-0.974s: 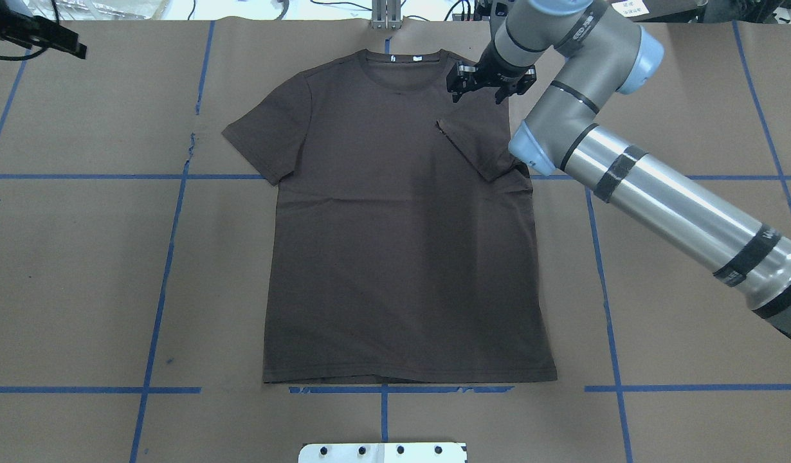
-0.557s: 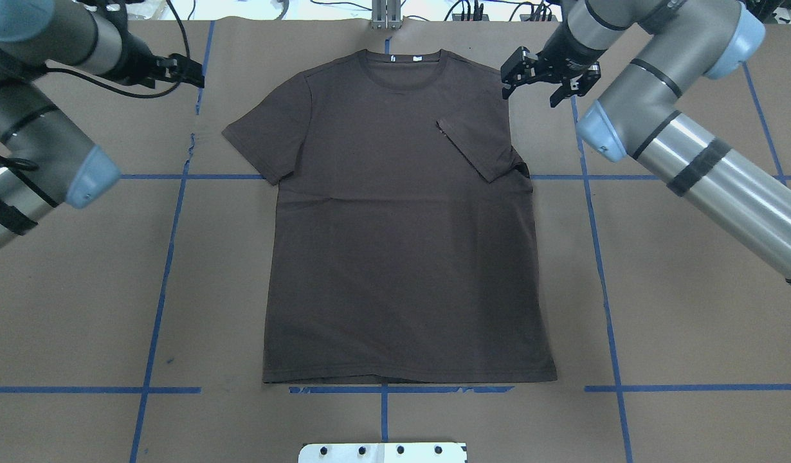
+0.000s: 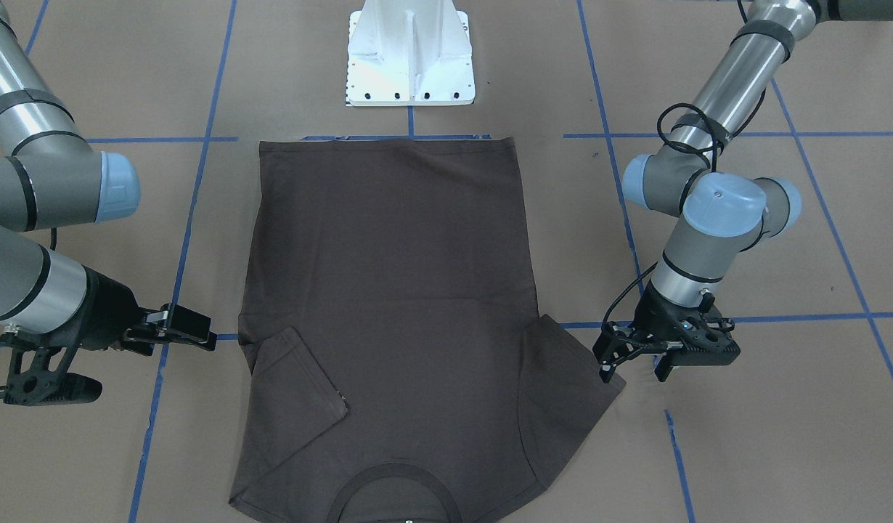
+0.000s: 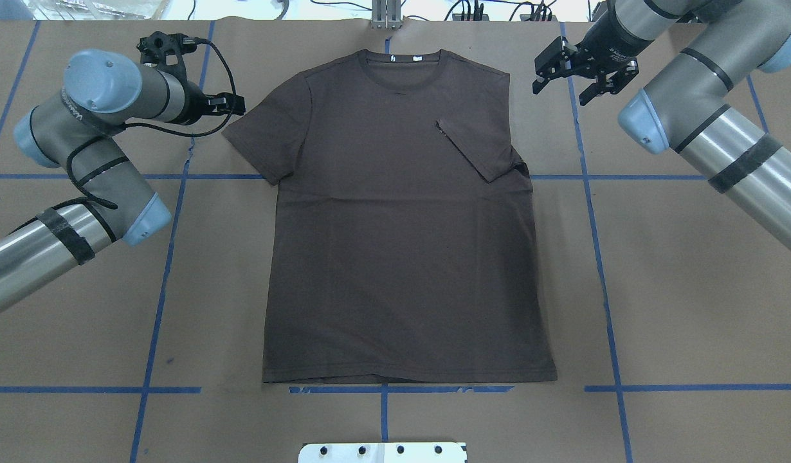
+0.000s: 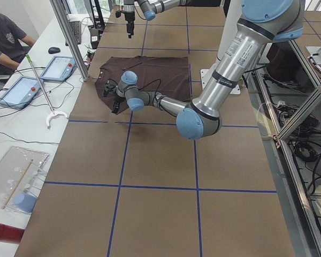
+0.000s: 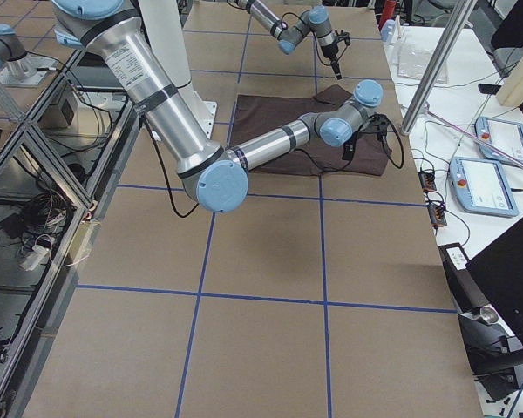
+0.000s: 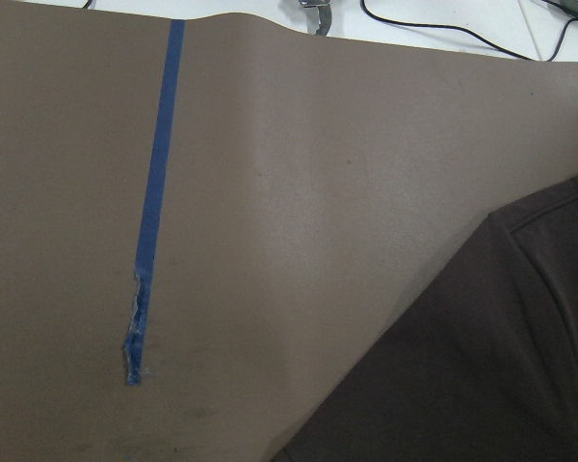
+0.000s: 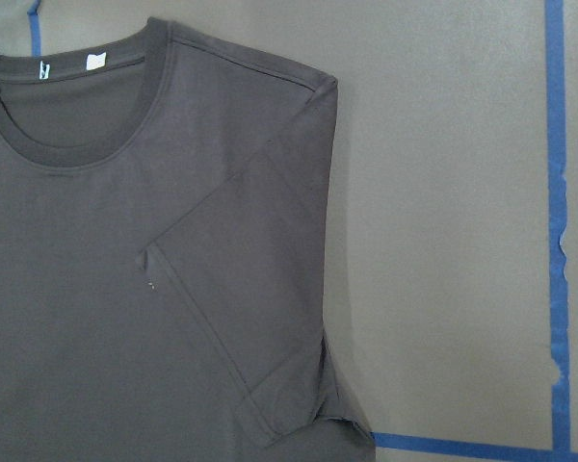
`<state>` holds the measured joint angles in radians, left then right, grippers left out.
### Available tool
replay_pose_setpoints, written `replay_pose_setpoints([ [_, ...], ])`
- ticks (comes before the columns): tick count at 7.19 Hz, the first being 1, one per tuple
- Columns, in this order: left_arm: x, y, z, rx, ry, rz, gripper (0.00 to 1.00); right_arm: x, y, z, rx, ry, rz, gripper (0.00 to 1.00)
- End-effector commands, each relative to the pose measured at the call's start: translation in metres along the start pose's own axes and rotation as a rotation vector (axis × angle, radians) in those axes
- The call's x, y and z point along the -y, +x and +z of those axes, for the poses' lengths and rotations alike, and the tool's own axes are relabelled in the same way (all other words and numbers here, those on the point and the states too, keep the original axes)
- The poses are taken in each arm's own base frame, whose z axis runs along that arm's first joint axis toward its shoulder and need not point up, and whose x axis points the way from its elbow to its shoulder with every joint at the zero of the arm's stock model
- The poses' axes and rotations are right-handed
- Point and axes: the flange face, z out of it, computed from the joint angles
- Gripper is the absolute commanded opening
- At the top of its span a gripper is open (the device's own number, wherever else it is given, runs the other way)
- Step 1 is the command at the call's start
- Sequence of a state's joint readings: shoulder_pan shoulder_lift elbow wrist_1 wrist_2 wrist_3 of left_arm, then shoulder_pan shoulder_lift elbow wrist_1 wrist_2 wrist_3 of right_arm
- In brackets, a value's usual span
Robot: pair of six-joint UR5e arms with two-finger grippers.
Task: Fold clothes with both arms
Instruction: 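Release the sleeve and raise the right gripper while the left arm reaches toward the shirt, then grasp the sleeve nearest the left gripper at its edge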
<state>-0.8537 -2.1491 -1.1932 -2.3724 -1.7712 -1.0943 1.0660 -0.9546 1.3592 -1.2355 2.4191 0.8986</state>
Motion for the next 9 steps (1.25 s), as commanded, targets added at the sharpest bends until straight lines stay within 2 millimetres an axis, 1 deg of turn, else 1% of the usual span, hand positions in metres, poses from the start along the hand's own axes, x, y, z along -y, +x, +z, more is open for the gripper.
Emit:
replay_pose_setpoints([
  [1,-0.012,0.012,0.022,0.035,0.021,0.011,1.0,-0.002,0.0,0.002,-0.002,-0.002,-0.021,1.0],
  [3,-0.031,0.016,0.032,0.038,-0.005,0.025,0.99,-0.003,-0.001,0.002,-0.001,-0.001,-0.032,1.0],
  [4,-0.034,0.012,0.036,0.046,-0.01,0.026,0.98,-0.003,-0.003,0.002,0.0,-0.003,-0.034,1.0],
  [5,-0.033,0.01,0.036,0.047,-0.009,0.027,0.97,-0.002,-0.006,0.001,0.002,-0.002,-0.036,1.0],
  [6,-0.034,0.007,0.037,0.051,-0.011,0.028,0.88,-0.002,-0.008,0.0,0.005,-0.003,-0.037,1.0],
  [7,-0.034,0.008,0.037,0.048,-0.01,0.027,0.65,-0.002,-0.009,0.0,0.006,-0.004,-0.038,1.0],
  [8,-0.034,0.009,0.037,0.048,-0.01,0.028,0.4,-0.002,-0.009,0.0,0.005,-0.003,-0.038,1.0],
  [9,-0.032,0.012,0.035,0.044,-0.008,0.032,0.21,-0.001,-0.01,0.0,0.006,-0.002,-0.039,1.0],
])
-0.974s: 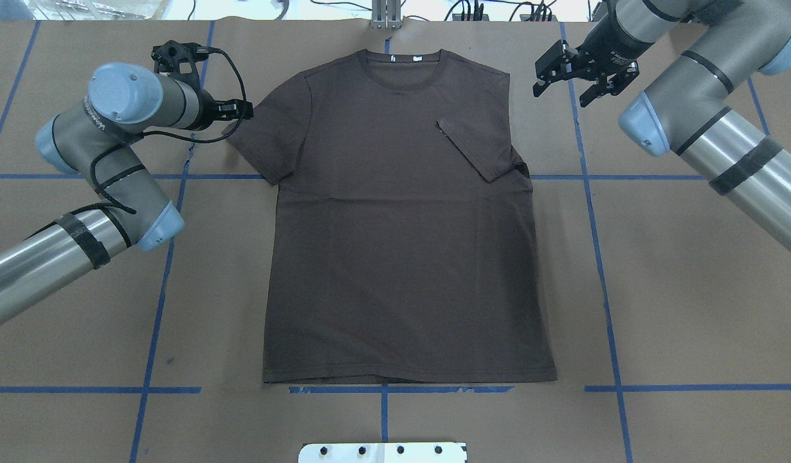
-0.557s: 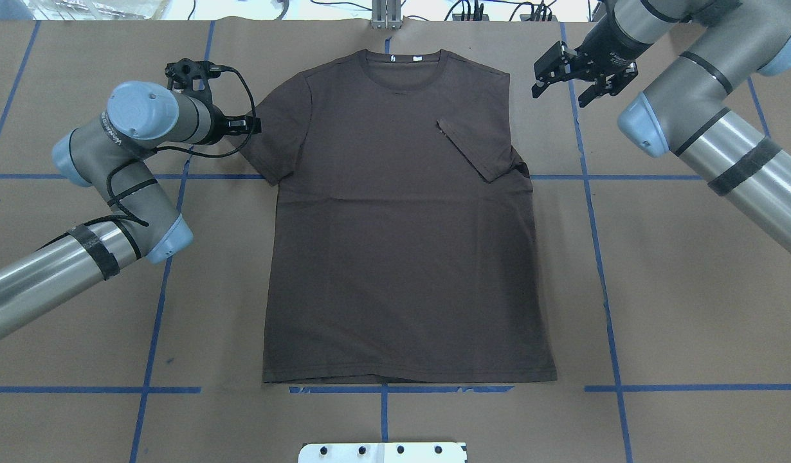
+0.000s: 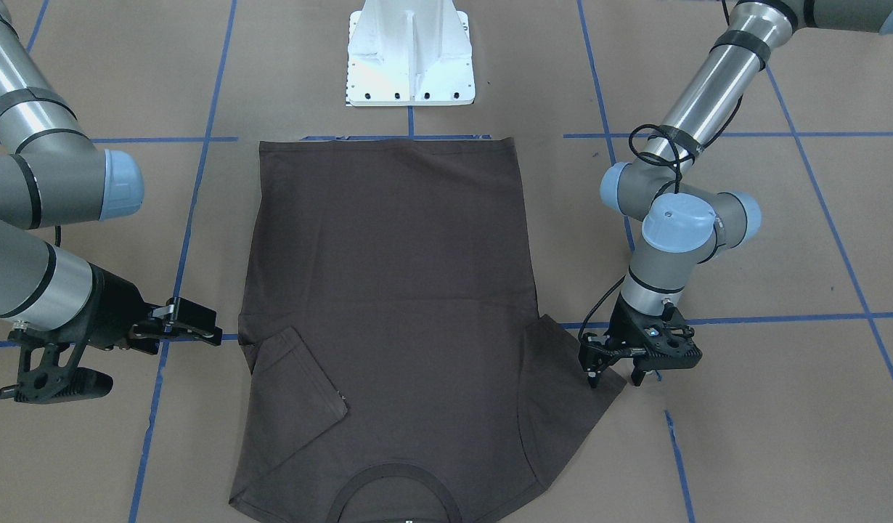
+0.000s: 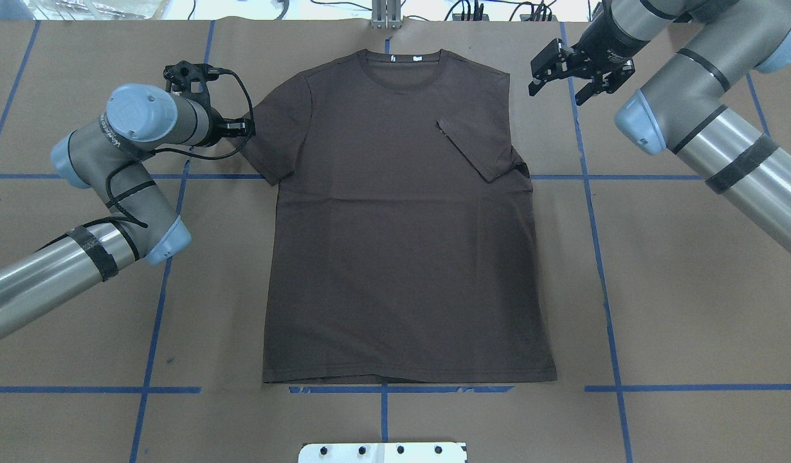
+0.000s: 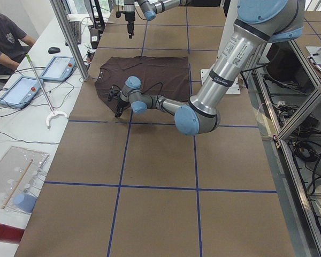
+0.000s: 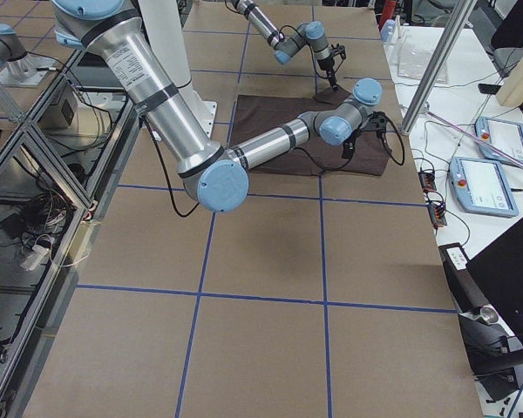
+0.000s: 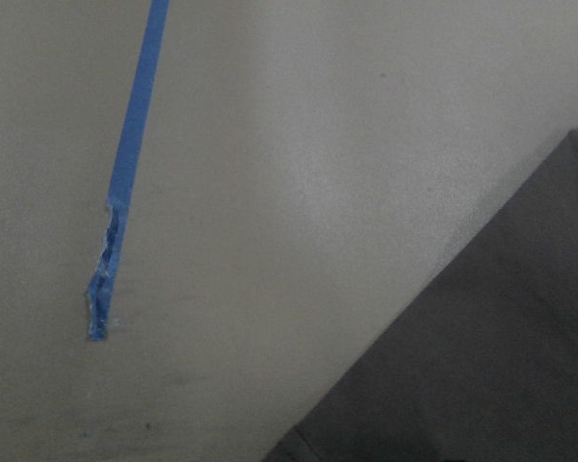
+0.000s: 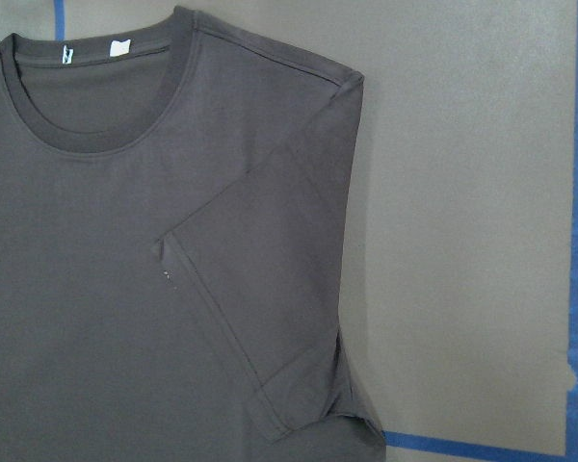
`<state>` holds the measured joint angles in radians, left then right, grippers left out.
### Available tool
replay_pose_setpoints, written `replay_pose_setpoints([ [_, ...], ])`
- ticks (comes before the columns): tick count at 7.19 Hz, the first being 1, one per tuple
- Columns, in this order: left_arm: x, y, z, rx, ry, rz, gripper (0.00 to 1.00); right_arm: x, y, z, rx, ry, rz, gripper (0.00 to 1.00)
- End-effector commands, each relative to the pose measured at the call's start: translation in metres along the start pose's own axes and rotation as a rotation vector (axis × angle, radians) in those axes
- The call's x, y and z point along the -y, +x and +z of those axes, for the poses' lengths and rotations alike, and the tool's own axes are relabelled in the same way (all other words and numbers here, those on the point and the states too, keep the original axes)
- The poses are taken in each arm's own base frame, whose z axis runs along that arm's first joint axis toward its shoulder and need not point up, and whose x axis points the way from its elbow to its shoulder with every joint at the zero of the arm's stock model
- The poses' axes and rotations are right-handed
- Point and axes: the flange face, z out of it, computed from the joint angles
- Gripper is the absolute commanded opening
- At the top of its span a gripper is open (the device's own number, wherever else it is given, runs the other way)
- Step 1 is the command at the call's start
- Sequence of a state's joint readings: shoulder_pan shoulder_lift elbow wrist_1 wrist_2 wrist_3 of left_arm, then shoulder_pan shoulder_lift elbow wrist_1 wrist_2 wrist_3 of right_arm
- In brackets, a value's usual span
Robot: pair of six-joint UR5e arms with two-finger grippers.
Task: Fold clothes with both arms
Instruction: 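Grasp the sleeve nearest the left gripper at its edge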
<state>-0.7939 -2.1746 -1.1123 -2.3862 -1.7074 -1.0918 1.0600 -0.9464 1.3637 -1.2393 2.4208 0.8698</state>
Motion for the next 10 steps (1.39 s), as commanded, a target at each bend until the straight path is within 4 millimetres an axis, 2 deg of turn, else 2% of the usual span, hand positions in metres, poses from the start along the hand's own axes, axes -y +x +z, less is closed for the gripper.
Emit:
replay_pose_setpoints([
  [1,0.001,0.004,-0.002,-0.005,0.002,0.007,0.05,0.0,0.0,0.0,0.0,0.0,0.002,1.0],
  [2,0.003,0.006,-0.004,-0.008,0.003,0.007,0.0,0.001,0.001,0.0,-0.002,0.002,0.002,1.0],
  [6,0.009,0.016,-0.008,-0.014,-0.001,0.002,0.0,0.0,0.005,0.002,-0.008,0.001,0.006,1.0],
  [7,0.019,0.031,-0.014,-0.014,0.0,0.001,0.0,0.0,0.007,0.002,-0.011,0.003,0.009,1.0],
  [8,0.032,0.062,-0.029,0.0,-0.009,-0.006,0.0,0.0,0.007,0.002,-0.01,0.003,0.008,1.0],
  [9,0.05,0.102,-0.044,-0.003,-0.009,-0.013,0.0,-0.001,0.007,0.001,-0.01,0.005,0.007,1.0],
  [10,0.064,0.135,-0.058,-0.015,-0.003,-0.085,0.0,-0.001,0.007,0.0,-0.013,0.01,0.005,1.0],
])
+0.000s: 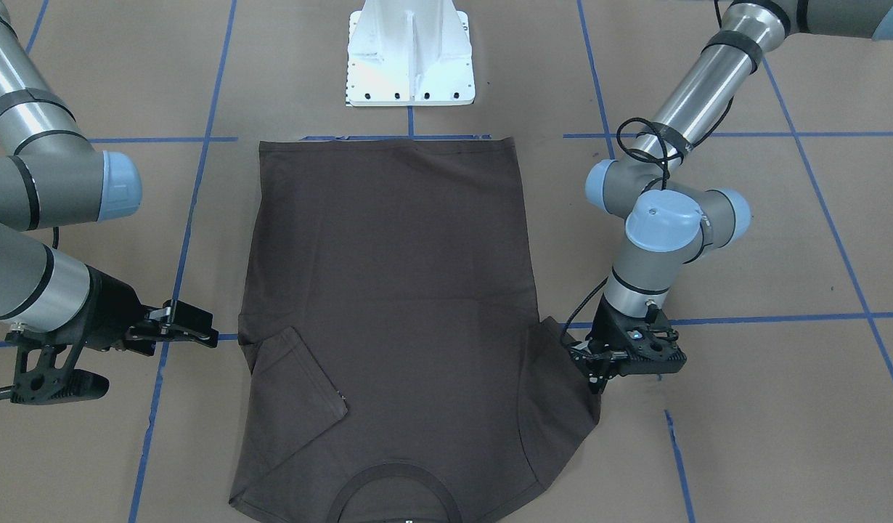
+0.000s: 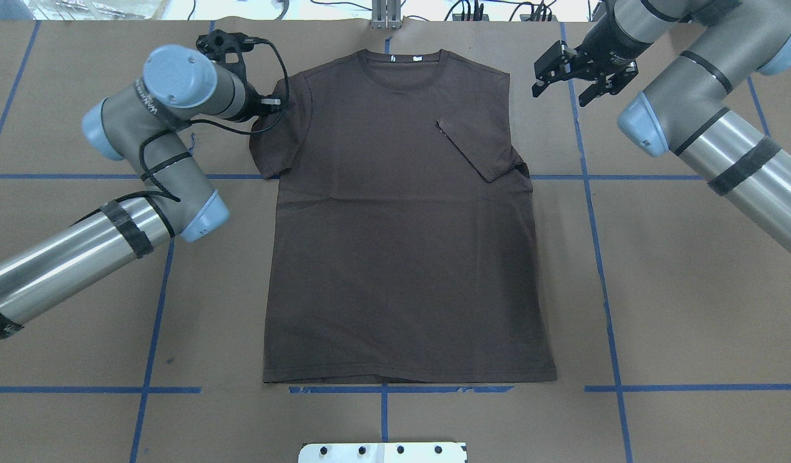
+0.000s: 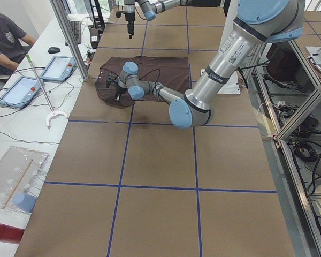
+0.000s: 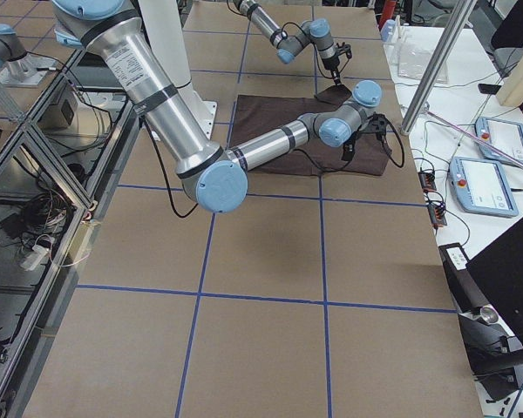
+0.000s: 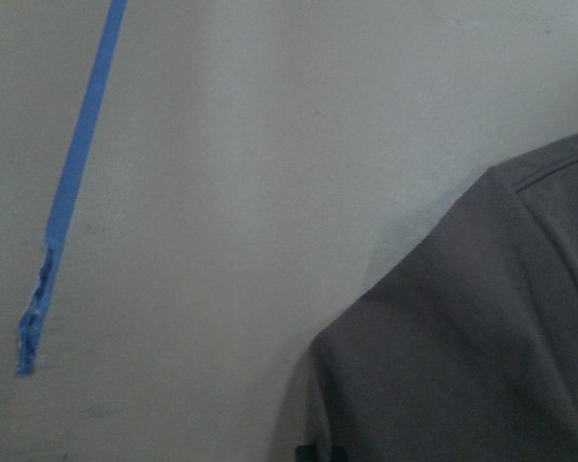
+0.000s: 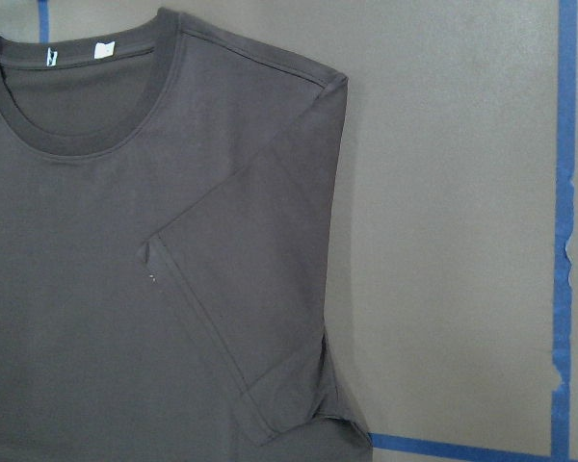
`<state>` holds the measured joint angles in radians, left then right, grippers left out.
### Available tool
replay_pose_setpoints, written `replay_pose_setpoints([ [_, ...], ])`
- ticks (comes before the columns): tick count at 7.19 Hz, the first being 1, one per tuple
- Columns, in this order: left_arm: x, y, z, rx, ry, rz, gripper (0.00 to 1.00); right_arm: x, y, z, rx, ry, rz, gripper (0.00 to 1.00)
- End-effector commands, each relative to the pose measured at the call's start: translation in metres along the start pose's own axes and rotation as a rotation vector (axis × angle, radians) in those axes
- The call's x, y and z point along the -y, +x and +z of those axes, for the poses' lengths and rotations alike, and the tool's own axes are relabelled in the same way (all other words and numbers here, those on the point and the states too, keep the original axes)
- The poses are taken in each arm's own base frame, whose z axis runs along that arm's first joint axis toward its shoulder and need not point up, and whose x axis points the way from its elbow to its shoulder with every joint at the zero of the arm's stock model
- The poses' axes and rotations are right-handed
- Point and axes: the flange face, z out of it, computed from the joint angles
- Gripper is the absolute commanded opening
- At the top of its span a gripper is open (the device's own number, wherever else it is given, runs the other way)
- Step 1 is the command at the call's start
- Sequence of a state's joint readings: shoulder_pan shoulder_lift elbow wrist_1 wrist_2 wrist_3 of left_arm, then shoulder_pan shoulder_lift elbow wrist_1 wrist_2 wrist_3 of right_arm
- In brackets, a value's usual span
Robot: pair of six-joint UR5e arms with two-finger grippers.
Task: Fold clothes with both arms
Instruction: 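Grasp the sleeve nearest the left gripper at its edge, then fold the sleeve inward across the shirt body with the left gripper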
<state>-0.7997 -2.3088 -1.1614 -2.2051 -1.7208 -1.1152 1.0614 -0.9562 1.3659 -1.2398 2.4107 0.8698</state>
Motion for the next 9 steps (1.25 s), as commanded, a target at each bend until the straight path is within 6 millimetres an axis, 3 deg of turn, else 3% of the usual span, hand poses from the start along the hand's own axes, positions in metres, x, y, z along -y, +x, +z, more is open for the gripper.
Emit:
replay_pose_setpoints([
  [1,0.029,0.073,-0.028,-0.033,0.012,-0.096,0.0,0.0,0.001,-0.001,-0.009,0.012,-0.001,1.0],
  [2,0.024,0.097,-0.022,-0.039,-0.003,-0.143,0.0,0.001,0.002,-0.001,-0.013,0.016,0.0,1.0],
  [3,-0.01,0.116,-0.002,-0.033,-0.044,-0.175,0.0,0.001,0.002,0.0,-0.014,0.017,0.0,1.0],
  [6,-0.062,0.154,0.006,-0.056,-0.1,-0.216,0.0,0.003,0.007,0.001,-0.022,0.02,-0.006,1.0],
  [7,-0.068,0.163,0.005,-0.061,-0.107,-0.236,0.0,0.003,0.007,0.002,-0.024,0.02,-0.014,1.0],
  [9,-0.067,0.158,0.012,-0.067,-0.1,-0.239,0.0,0.004,0.007,0.001,-0.024,0.021,-0.016,1.0],
])
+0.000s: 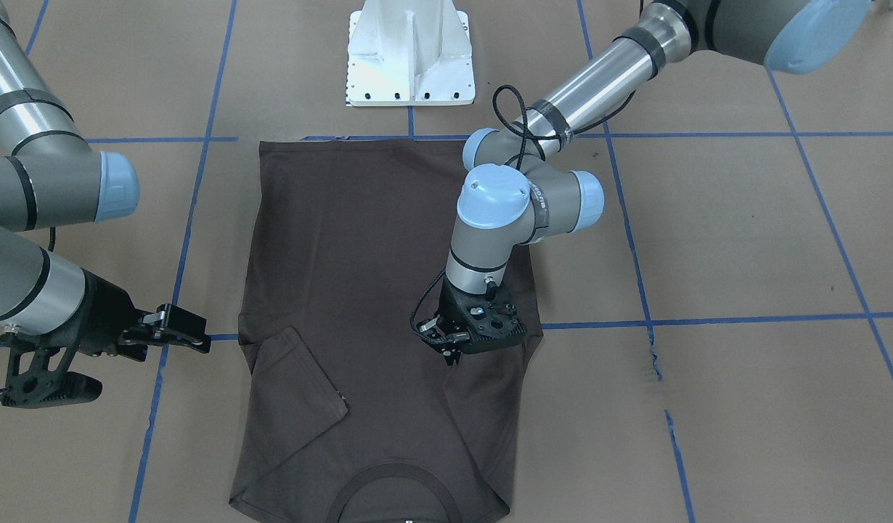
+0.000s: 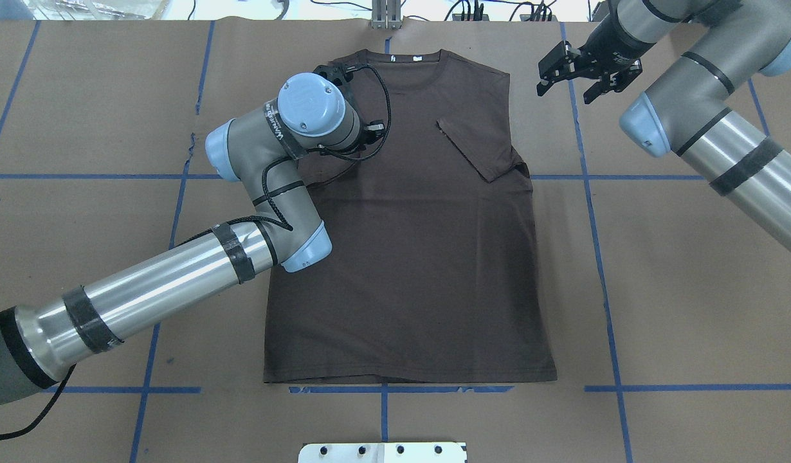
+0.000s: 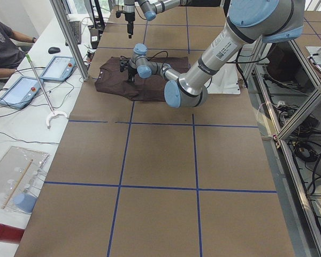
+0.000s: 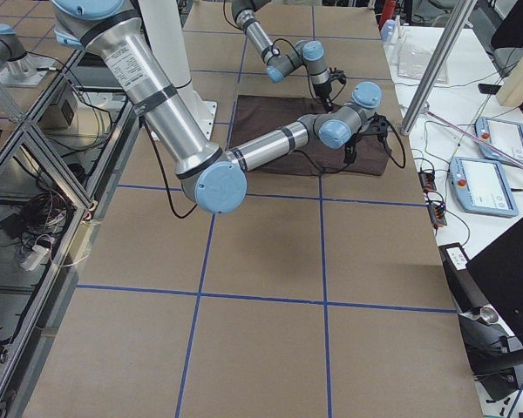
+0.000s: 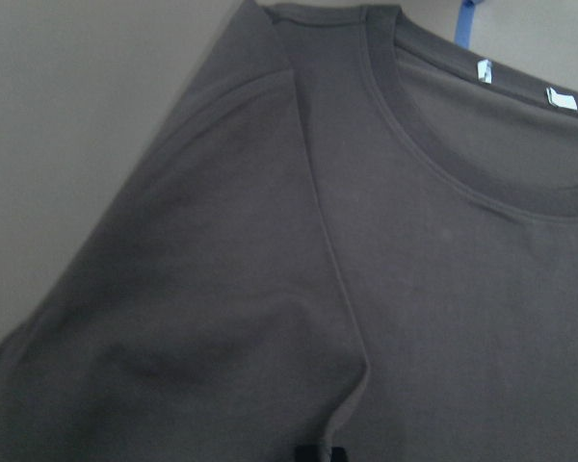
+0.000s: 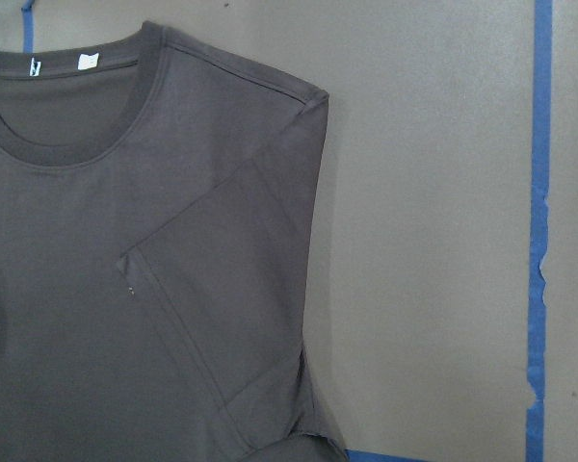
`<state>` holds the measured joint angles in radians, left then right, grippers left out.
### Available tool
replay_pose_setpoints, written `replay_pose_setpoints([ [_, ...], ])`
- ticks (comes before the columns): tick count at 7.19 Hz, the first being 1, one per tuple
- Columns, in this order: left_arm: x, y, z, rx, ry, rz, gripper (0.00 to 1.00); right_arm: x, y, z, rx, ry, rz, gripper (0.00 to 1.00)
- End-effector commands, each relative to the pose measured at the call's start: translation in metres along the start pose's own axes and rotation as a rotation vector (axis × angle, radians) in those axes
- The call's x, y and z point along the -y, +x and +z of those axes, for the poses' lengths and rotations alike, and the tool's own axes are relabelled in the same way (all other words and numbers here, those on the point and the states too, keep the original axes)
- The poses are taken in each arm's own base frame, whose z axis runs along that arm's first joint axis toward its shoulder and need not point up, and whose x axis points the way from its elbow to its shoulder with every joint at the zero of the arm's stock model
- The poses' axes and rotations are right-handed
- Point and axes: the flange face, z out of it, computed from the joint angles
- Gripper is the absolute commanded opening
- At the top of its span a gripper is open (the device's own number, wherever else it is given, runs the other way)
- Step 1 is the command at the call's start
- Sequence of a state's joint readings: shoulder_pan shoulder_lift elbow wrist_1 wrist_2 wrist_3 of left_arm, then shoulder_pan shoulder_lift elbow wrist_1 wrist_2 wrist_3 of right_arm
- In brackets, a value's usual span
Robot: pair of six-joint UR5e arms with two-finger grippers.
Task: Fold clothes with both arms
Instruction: 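Fold the sleeve inward across the shirt body with the left gripper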
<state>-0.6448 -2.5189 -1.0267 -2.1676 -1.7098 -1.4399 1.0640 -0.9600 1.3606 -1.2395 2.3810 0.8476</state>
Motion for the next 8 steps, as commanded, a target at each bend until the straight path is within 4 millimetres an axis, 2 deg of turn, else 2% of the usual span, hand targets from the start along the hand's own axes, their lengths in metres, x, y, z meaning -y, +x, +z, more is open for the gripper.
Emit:
replay_pose_setpoints([
  [1,0.012,-0.005,0.002,-0.023,0.017,-0.005,0.42,0.0,-0.001,-0.001,0.0,0.001,-0.003,1.0],
  [2,0.017,-0.003,-0.003,-0.046,0.024,-0.001,0.99,0.0,0.001,0.001,-0.002,-0.002,-0.001,1.0],
  [3,0.025,0.003,-0.017,-0.085,0.026,0.003,1.0,-0.004,0.007,0.002,-0.004,-0.004,0.003,1.0],
  [4,0.013,0.001,-0.032,-0.116,-0.058,0.029,1.0,-0.011,0.014,0.005,-0.007,-0.007,0.008,1.0],
  [5,0.005,-0.024,-0.048,-0.093,-0.137,0.051,1.0,-0.037,0.023,0.015,-0.023,-0.009,0.005,1.0],
  [6,-0.003,-0.045,-0.081,-0.032,-0.15,0.135,1.0,-0.091,0.033,0.035,-0.085,0.024,-0.011,1.0],
  [7,-0.012,-0.075,-0.125,-0.016,-0.148,0.181,1.0,-0.149,0.027,0.047,-0.121,0.061,0.025,1.0],
  [8,-0.021,-0.117,-0.153,-0.025,-0.14,0.189,1.0,-0.198,0.022,0.053,-0.125,0.058,0.032,1.0],
])
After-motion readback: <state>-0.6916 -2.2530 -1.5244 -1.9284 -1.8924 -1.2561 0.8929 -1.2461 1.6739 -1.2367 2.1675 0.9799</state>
